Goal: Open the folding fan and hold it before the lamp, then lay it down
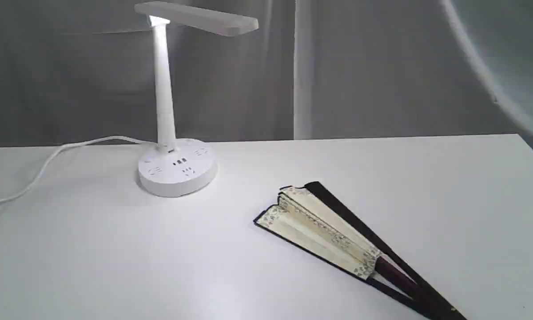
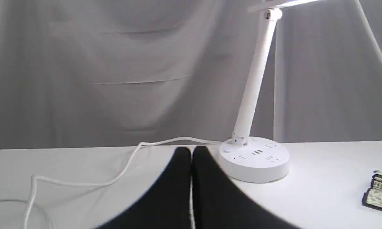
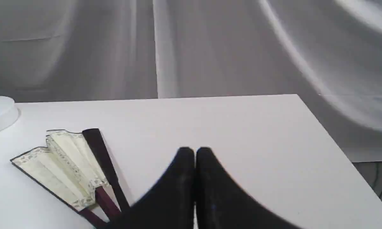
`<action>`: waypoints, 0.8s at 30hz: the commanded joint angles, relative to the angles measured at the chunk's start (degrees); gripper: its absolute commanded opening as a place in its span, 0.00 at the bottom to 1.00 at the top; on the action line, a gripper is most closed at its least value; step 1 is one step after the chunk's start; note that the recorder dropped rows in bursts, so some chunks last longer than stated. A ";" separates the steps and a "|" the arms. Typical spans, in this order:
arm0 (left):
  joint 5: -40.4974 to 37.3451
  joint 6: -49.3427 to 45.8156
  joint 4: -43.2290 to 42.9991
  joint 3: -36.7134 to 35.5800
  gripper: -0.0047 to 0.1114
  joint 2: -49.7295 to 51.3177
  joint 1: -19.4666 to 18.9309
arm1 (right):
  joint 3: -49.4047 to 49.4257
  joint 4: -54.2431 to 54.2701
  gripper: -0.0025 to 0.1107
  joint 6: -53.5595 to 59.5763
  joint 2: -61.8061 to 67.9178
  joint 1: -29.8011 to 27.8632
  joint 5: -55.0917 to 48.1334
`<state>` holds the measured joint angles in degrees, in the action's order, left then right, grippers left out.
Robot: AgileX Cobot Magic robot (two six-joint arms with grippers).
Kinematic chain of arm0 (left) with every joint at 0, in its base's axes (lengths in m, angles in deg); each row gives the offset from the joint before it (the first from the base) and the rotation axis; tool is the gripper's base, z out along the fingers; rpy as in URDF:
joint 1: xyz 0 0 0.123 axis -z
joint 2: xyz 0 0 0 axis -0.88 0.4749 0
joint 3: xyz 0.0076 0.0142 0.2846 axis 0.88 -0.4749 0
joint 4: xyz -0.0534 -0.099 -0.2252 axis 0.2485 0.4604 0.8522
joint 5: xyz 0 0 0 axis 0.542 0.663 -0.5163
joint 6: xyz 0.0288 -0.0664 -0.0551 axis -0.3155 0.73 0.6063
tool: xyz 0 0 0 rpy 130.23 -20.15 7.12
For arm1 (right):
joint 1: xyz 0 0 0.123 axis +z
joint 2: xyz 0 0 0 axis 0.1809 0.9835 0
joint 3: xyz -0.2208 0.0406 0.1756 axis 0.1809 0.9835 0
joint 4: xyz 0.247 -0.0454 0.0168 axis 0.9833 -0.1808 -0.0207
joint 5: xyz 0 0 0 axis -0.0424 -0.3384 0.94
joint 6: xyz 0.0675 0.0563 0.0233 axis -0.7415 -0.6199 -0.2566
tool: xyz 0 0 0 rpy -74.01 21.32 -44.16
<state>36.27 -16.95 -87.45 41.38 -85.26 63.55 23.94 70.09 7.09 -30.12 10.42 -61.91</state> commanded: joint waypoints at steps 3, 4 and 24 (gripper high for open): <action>0.62 0.53 0.19 -0.28 0.04 -0.19 -0.23 | 0.13 -1.99 0.02 0.23 -0.13 0.00 1.91; 0.62 0.68 0.19 -0.28 0.04 -0.19 -0.23 | 0.13 -2.07 0.02 0.23 -0.13 0.00 1.91; -10.85 1.02 5.79 12.86 0.04 -0.19 -0.23 | -14.04 -1.41 0.02 0.23 -0.13 0.00 -11.39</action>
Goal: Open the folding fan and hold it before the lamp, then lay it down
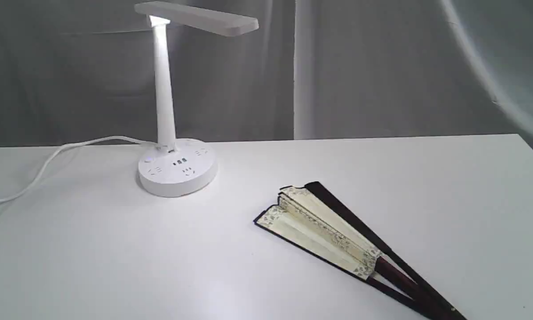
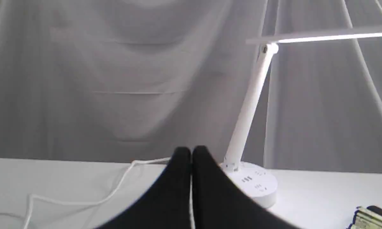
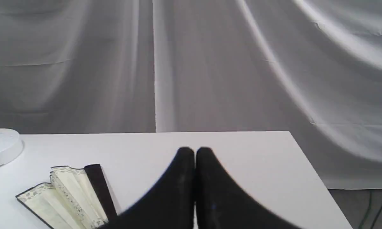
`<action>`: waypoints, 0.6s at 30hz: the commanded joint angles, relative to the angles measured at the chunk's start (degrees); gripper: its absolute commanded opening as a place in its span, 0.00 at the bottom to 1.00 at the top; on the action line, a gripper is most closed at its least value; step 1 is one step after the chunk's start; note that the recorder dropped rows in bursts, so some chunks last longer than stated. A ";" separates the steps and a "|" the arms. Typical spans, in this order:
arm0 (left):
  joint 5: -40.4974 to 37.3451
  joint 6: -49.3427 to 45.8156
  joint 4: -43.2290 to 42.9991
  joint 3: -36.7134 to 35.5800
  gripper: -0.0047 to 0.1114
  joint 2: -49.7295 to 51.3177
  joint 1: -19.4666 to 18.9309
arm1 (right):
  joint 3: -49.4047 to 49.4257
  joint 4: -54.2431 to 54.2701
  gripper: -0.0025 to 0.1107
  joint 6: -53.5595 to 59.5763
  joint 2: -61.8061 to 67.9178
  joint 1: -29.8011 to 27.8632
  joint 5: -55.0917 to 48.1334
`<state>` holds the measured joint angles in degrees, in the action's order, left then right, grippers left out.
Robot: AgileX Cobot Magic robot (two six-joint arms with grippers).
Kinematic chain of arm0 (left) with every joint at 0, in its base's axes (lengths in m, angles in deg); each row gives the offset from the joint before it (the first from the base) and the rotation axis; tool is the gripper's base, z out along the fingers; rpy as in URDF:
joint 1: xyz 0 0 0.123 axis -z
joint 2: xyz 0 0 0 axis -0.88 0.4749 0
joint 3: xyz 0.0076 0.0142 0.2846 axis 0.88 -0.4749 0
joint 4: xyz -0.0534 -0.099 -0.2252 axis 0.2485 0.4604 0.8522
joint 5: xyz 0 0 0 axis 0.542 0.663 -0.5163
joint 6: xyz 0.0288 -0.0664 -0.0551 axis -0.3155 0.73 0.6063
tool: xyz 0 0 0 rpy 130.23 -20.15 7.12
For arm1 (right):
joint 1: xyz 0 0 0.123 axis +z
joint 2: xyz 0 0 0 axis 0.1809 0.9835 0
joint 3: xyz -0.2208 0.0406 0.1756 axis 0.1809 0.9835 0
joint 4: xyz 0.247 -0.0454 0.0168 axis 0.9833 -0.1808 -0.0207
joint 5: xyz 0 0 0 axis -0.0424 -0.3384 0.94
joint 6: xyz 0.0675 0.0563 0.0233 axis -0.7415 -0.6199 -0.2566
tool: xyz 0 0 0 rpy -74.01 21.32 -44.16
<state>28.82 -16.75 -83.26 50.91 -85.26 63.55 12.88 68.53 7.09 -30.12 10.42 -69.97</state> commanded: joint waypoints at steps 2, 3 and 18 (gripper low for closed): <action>-6.15 0.81 2.97 6.34 0.04 -0.19 -0.23 | -4.96 0.15 0.02 0.23 -0.13 0.00 -5.52; -7.33 0.81 3.77 7.55 0.04 -0.19 -0.23 | -6.57 0.15 0.02 0.23 -0.13 0.00 -6.63; -21.44 3.40 4.64 16.21 0.04 6.42 -0.23 | -13.62 0.76 0.02 2.84 15.01 0.01 -11.06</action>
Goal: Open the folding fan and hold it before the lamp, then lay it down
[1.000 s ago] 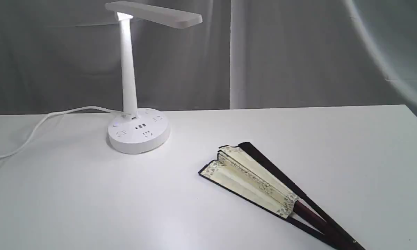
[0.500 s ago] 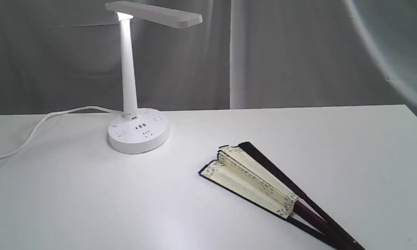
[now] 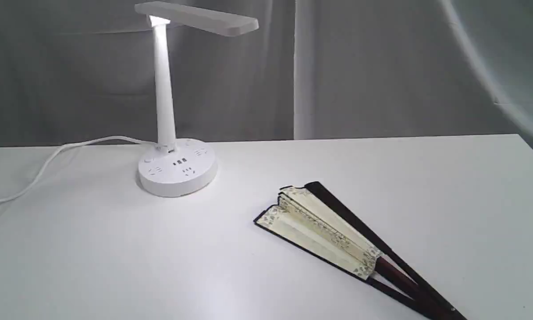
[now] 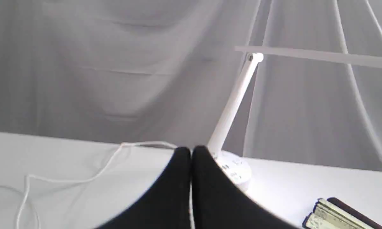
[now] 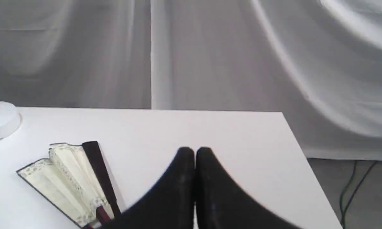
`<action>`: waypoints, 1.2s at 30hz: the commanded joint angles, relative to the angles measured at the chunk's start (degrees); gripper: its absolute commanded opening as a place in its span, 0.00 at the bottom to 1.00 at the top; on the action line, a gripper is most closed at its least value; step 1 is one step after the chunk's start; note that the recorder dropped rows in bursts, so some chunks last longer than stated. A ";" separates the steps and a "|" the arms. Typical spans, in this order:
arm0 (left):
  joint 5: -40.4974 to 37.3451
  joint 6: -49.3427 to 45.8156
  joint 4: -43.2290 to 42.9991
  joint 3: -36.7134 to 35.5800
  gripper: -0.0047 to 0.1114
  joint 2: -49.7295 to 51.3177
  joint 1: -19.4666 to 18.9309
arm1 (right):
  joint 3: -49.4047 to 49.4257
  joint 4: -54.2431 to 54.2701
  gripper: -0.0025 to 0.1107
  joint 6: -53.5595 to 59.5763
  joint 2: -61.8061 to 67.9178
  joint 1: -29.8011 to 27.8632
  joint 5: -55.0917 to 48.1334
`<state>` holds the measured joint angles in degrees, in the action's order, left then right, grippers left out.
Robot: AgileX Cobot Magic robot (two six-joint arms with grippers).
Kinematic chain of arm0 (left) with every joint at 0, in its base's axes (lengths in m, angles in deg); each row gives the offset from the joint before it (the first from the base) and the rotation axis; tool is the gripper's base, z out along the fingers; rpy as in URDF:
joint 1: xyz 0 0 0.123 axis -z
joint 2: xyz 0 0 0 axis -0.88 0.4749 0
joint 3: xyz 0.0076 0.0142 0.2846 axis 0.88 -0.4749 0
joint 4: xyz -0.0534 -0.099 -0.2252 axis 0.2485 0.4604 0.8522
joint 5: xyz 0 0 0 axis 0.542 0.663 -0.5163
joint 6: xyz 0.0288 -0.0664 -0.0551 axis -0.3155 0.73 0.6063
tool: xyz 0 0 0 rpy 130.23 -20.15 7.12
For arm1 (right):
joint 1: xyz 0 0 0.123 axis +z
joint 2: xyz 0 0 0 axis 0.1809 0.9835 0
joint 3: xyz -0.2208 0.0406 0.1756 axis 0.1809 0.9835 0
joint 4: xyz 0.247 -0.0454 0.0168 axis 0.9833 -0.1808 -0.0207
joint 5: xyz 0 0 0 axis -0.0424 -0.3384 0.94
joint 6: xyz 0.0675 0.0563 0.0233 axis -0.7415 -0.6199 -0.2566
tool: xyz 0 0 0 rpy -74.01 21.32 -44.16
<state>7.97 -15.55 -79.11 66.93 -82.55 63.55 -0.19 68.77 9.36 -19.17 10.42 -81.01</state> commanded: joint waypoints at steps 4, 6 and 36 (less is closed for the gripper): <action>0.48 2.21 0.90 0.48 0.04 10.81 -0.23 | -0.55 2.53 0.02 0.57 9.63 0.01 0.27; 1.69 2.21 0.90 0.48 0.04 14.70 -0.23 | -0.55 3.78 0.02 0.57 11.46 0.01 0.51; -0.64 -1.43 4.10 17.56 0.16 57.03 -0.23 | -20.81 15.57 0.25 4.01 54.09 0.01 -5.59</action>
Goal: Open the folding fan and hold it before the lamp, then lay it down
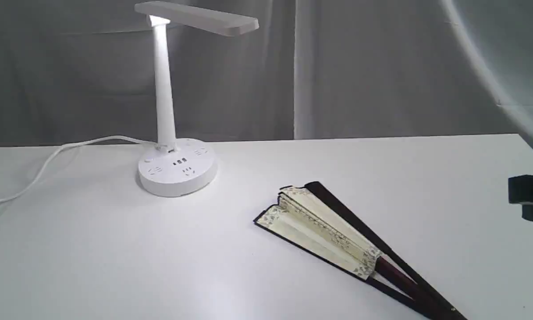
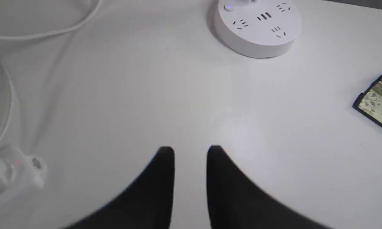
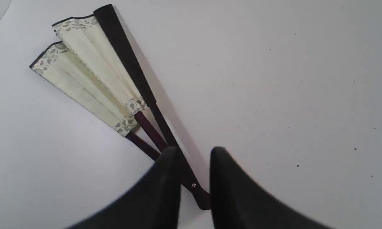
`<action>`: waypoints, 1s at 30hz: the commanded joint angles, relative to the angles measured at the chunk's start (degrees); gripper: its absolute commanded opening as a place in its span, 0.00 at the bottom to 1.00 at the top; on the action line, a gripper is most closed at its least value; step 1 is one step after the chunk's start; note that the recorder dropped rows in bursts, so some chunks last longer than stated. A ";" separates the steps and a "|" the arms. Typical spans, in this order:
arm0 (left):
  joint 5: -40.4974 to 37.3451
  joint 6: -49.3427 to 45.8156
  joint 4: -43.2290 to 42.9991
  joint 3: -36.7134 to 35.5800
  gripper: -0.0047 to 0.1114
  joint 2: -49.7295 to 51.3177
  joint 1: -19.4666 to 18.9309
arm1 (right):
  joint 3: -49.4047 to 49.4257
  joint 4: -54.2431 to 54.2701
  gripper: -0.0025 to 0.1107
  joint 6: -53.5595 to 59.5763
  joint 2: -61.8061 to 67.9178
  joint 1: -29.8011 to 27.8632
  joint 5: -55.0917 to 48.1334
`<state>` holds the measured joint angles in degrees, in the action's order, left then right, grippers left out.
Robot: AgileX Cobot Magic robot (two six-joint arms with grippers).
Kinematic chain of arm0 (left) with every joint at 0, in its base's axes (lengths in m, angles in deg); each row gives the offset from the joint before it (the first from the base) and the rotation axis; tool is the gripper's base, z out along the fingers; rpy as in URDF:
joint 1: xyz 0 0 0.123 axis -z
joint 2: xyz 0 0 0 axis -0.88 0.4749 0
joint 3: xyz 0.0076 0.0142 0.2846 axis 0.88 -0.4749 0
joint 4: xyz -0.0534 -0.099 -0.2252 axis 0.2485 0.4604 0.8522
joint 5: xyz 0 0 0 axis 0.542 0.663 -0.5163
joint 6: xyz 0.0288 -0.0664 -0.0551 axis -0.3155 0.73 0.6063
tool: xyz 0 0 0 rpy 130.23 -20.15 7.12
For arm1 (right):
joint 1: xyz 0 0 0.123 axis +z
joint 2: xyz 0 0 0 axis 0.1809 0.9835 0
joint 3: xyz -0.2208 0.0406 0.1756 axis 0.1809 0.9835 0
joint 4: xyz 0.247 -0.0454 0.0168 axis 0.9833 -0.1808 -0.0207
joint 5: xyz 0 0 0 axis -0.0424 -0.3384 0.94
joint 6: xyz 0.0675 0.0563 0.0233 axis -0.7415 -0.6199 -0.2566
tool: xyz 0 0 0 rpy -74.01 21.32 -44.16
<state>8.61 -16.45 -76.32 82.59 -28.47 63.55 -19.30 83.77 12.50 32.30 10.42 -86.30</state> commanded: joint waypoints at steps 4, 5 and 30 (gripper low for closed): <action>-0.98 -4.60 2.35 3.04 0.04 7.81 -0.23 | -2.59 3.11 0.26 2.30 6.71 0.01 -0.82; -0.98 -5.47 3.08 3.29 0.04 8.91 -0.23 | -2.74 4.55 0.26 3.85 7.89 0.01 -1.23; 3.44 -6.31 4.46 4.13 0.04 26.99 17.04 | -12.79 22.21 0.26 19.41 30.81 0.00 -6.36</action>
<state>10.82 -22.45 -72.39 86.33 -2.17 79.39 -29.88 104.59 30.80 61.76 10.42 -91.36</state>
